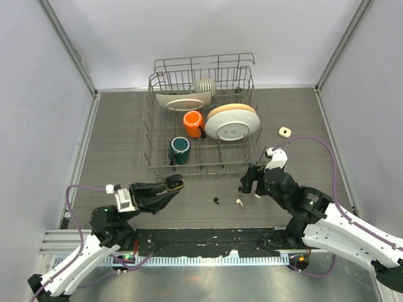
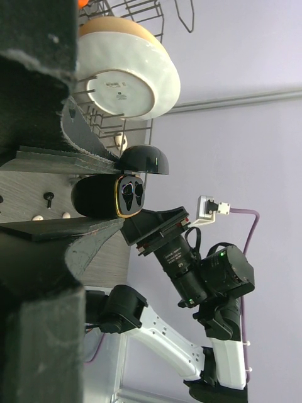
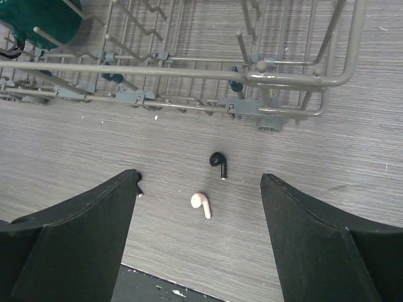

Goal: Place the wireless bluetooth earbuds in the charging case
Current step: Pick up the earbud from the center of the board.

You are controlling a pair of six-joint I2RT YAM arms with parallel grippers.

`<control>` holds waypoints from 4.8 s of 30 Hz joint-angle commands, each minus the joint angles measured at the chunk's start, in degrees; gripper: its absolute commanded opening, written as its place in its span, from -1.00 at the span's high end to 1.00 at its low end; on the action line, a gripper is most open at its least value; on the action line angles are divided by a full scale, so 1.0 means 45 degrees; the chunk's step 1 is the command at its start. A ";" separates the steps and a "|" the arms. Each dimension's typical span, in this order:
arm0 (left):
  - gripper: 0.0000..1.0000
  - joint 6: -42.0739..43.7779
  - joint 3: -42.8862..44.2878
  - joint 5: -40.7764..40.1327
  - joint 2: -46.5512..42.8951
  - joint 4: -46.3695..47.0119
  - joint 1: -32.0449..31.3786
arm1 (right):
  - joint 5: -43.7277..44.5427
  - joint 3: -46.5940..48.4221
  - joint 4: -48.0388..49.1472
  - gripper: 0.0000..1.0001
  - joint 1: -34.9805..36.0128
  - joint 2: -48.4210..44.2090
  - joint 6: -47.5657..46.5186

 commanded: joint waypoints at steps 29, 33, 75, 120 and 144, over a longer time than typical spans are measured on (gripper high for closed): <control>1.00 0.0116 -0.1108 0.0155 -0.0043 0.0290 -0.0050 | -0.0729 -0.1954 0.4978 -0.07 -0.0102 0.2767 -0.0692; 1.00 0.0096 -0.1049 0.0214 -0.0059 0.0193 -0.0030 | -0.0593 -0.2695 0.5307 -0.06 -0.0102 0.3141 -0.0318; 1.00 0.0077 -0.1088 0.0038 -0.0254 -0.0198 -0.0030 | 0.0910 -0.5040 0.8513 0.14 -0.0043 0.3650 0.1752; 1.00 0.0213 -0.1049 0.0018 -0.0254 -0.0432 -0.0049 | 0.4250 -0.3129 0.5899 0.06 0.2476 0.5698 0.4564; 1.00 0.0311 -0.1050 -0.0041 -0.0957 -0.1057 -0.0030 | 0.4739 -0.0822 0.3493 0.17 0.2437 0.8492 0.6694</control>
